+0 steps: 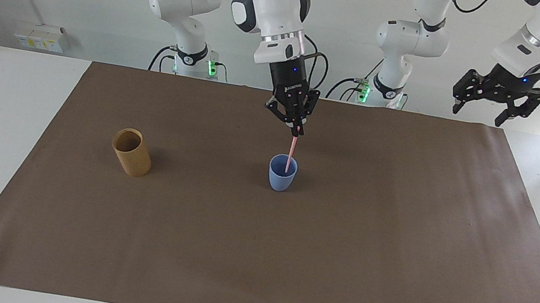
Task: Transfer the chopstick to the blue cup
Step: 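Carry the pink stick over the blue cup with the right gripper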
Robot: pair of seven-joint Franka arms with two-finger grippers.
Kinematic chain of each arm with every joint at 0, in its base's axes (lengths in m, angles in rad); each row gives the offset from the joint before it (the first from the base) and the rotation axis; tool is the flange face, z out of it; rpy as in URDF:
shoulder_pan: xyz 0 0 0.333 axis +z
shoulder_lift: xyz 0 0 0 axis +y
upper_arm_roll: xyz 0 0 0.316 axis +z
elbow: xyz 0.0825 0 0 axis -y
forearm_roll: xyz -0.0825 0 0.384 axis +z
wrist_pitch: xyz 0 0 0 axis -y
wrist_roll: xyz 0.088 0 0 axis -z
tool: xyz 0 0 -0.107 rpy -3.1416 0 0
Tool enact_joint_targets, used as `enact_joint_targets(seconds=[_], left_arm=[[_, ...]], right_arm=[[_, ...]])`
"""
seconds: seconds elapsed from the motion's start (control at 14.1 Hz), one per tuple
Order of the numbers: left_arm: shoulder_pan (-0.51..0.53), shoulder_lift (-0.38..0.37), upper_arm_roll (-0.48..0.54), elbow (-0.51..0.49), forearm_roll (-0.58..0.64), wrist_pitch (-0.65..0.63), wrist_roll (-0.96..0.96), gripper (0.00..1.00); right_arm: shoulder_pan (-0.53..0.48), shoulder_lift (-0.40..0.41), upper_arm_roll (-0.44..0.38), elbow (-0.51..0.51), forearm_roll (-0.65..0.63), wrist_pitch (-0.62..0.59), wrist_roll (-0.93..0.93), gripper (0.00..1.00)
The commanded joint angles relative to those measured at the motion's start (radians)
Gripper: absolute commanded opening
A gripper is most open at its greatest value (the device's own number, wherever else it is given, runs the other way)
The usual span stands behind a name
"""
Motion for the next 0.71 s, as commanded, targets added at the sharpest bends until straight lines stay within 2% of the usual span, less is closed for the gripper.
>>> enact_joint_targets(seconds=[0.0, 0.14, 0.21, 0.35, 0.42, 0.5, 0.57, 0.64], left_arm=[[0.017, -0.025, -0.007, -0.025, -0.003, 0.006, 0.018, 1.0], [0.017, -0.025, -0.007, -0.025, -0.003, 0.006, 0.018, 1.0], [0.017, -0.025, -0.007, -0.025, -0.003, 0.006, 0.018, 1.0], [0.017, -0.025, -0.007, -0.025, -0.003, 0.006, 0.018, 1.0], [0.017, -0.025, -0.007, -0.025, -0.003, 0.006, 0.018, 1.0], [0.017, -0.025, -0.007, -0.025, -0.003, 0.006, 0.018, 1.0], [0.017, -0.025, -0.007, -0.025, -0.003, 0.006, 0.018, 1.0], [0.017, -0.025, -0.007, -0.025, -0.003, 0.006, 0.018, 1.0]], right_arm=[[-0.003, -0.014, 0.0, -0.031, -0.022, 0.019, 0.028, 0.2], [-0.007, -0.011, 0.0, -0.028, -0.022, 0.022, 0.028, 0.42], [-0.011, -0.007, 0.0, -0.024, -0.022, 0.02, 0.028, 0.49], [-0.012, -0.002, 0.0, -0.021, -0.017, 0.022, 0.029, 0.53], [-0.017, -0.001, 0.0, -0.016, -0.015, 0.02, 0.029, 0.6], [-0.017, 0.004, 0.0, -0.012, -0.006, 0.02, 0.035, 0.73], [-0.021, 0.012, 0.0, 0.011, -0.002, 0.013, 0.06, 0.8], [-0.032, 0.013, 0.0, 0.025, -0.002, -0.001, 0.093, 0.93]])
